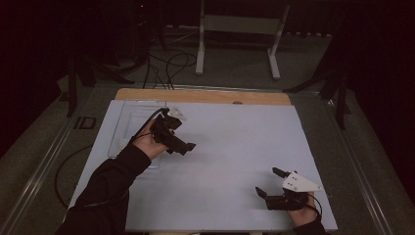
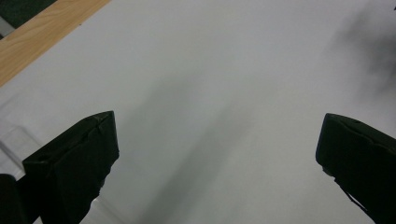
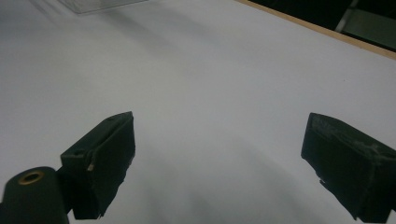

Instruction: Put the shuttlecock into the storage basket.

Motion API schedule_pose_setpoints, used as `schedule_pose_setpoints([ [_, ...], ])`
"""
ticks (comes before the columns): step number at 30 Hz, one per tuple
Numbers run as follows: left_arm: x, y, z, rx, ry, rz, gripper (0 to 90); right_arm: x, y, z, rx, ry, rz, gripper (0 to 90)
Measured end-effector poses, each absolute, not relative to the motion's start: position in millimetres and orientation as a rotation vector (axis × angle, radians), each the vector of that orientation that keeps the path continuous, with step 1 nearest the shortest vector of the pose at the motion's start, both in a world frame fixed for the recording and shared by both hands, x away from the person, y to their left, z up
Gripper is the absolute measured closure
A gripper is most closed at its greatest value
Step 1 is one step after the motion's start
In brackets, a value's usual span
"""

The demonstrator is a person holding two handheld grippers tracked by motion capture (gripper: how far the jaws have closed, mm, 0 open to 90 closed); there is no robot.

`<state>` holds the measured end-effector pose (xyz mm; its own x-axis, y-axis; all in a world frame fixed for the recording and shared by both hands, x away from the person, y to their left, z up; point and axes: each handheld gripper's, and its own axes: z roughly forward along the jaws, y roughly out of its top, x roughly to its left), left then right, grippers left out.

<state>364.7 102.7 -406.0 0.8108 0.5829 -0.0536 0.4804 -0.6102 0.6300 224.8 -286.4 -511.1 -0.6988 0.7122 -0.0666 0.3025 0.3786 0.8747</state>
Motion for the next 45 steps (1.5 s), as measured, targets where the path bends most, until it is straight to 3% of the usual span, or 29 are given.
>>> schedule_pose_setpoints([
  [13, 350, 95, -421, 2.326, 0.664, 0.124, 0.1, 225, -287, -511, 0.881, 2.205, 1.271, 10.0],
  [45, 321, 95, -445, 2.312, 0.628, 0.049, 0.2, 225, -287, -512, 0.874, 2.209, 1.261, 10.0],
])
